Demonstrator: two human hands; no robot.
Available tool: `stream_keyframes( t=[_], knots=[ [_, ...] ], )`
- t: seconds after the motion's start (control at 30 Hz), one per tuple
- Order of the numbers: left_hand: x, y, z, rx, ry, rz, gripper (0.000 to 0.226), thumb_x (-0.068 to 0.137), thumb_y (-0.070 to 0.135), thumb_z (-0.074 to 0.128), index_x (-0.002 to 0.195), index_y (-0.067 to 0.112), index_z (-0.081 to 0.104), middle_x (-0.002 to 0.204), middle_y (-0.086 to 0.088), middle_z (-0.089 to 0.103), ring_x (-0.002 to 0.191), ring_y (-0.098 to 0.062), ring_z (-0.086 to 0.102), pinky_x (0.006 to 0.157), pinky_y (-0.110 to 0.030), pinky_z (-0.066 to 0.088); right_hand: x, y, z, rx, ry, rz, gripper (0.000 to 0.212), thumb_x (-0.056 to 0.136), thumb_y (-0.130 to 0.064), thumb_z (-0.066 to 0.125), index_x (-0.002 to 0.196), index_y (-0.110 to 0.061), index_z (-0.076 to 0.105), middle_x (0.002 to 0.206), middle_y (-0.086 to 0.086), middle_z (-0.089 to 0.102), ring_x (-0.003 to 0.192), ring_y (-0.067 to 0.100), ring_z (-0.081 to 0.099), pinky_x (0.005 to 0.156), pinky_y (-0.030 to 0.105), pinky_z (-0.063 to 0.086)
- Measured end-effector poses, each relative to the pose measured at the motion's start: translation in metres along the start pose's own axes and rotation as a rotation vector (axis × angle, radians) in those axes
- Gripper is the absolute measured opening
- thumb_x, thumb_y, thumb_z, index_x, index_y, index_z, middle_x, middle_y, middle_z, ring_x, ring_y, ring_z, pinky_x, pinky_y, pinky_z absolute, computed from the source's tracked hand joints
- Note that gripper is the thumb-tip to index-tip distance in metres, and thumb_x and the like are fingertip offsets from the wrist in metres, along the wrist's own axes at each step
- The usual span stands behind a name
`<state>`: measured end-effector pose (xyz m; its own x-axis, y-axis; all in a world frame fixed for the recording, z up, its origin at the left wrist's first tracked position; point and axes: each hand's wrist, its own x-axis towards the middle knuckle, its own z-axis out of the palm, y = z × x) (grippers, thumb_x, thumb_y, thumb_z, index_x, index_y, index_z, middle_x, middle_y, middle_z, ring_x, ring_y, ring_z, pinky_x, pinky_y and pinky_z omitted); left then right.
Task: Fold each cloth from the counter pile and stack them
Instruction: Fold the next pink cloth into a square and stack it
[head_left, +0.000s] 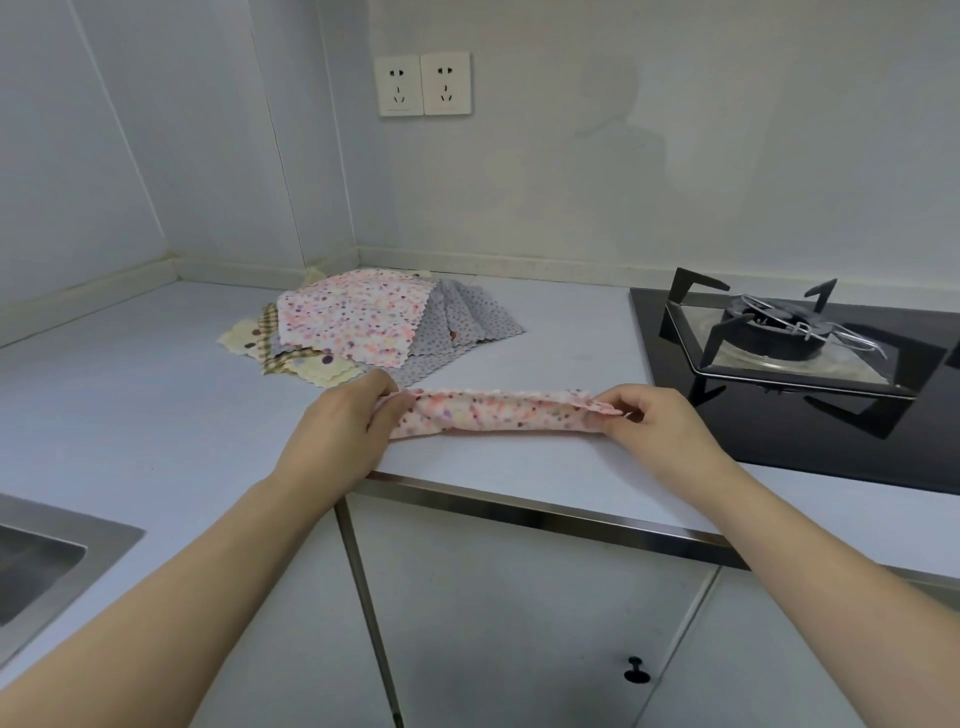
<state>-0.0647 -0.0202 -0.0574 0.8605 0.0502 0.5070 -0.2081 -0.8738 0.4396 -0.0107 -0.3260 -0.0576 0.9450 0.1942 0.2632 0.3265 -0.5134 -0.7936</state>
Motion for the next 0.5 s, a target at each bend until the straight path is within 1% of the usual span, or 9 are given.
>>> stream_keyframes(
  t=[0.13, 0.2, 0.3, 0.37, 0.43, 0.47, 0.5],
  knots=[
    [0.002, -0.002, 0.000, -0.036, 0.017, 0.010, 0.022, 0.098, 0.032, 0.052, 0.086, 0.015, 0.055, 0.068, -0.002, 0.057, 0.062, -0.013, 0.050, 0.056, -0.030, 0.038, -0.001, -0.003, 0.000, 0.043, -0.024, 0.029, 0.007, 0.077, -0.026, 0.078, 0.080, -0.023, 0.072, 0.075, -0.008, 0.067, 0.063, 0.005, 0.047, 0.059, 0.020, 0.037],
    [0.004, -0.003, -0.002, -0.067, 0.026, -0.003, 0.020, 0.098, 0.030, 0.053, 0.087, 0.014, 0.055, 0.070, -0.002, 0.059, 0.064, -0.012, 0.051, 0.057, -0.027, 0.039, -0.003, -0.007, -0.001, 0.074, -0.041, 0.024, 0.005, 0.081, -0.026, 0.075, 0.081, -0.023, 0.072, 0.078, -0.006, 0.069, 0.068, 0.008, 0.051, 0.063, 0.022, 0.039],
    [0.007, -0.001, -0.007, -0.162, 0.060, -0.010, 0.015, 0.097, 0.027, 0.055, 0.089, 0.015, 0.058, 0.075, 0.003, 0.062, 0.069, -0.007, 0.054, 0.060, -0.018, 0.039, -0.006, -0.013, -0.001, 0.186, 0.003, 0.001, 0.014, 0.090, -0.026, 0.064, 0.079, -0.020, 0.069, 0.087, 0.004, 0.071, 0.076, 0.012, 0.058, 0.072, 0.025, 0.045],
    [0.010, 0.005, -0.013, -0.230, 0.079, -0.034, 0.013, 0.096, 0.028, 0.057, 0.089, 0.018, 0.060, 0.078, 0.006, 0.064, 0.073, -0.005, 0.055, 0.061, -0.019, 0.041, -0.006, -0.019, 0.000, 0.223, 0.054, -0.002, 0.017, 0.093, -0.024, 0.059, 0.080, -0.017, 0.068, 0.090, 0.006, 0.071, 0.083, 0.015, 0.062, 0.078, 0.025, 0.048],
    [0.014, 0.013, -0.021, -0.279, 0.072, -0.052, 0.017, 0.095, 0.033, 0.059, 0.085, 0.019, 0.062, 0.073, 0.008, 0.063, 0.066, -0.005, 0.054, 0.059, -0.023, 0.041, -0.001, -0.025, -0.002, 0.259, 0.095, 0.006, 0.016, 0.094, -0.020, 0.058, 0.085, -0.011, 0.068, 0.093, 0.010, 0.071, 0.089, 0.020, 0.064, 0.084, 0.030, 0.049],
    [0.016, 0.017, -0.027, -0.301, 0.062, -0.062, 0.021, 0.093, 0.036, 0.061, 0.081, 0.020, 0.063, 0.067, 0.007, 0.061, 0.059, -0.006, 0.051, 0.057, -0.024, 0.040, 0.003, -0.028, -0.006, 0.278, 0.113, 0.016, 0.014, 0.094, -0.018, 0.058, 0.088, -0.010, 0.068, 0.092, 0.010, 0.070, 0.089, 0.021, 0.063, 0.084, 0.031, 0.049],
    [0.019, 0.022, -0.032, -0.325, 0.051, -0.078, 0.024, 0.091, 0.039, 0.063, 0.077, 0.020, 0.063, 0.062, 0.003, 0.059, 0.053, -0.007, 0.049, 0.055, -0.025, 0.041, 0.006, -0.031, -0.010, 0.295, 0.132, 0.025, 0.012, 0.094, -0.014, 0.057, 0.088, -0.010, 0.067, 0.090, 0.007, 0.069, 0.086, 0.018, 0.062, 0.080, 0.028, 0.049]
  ],
)
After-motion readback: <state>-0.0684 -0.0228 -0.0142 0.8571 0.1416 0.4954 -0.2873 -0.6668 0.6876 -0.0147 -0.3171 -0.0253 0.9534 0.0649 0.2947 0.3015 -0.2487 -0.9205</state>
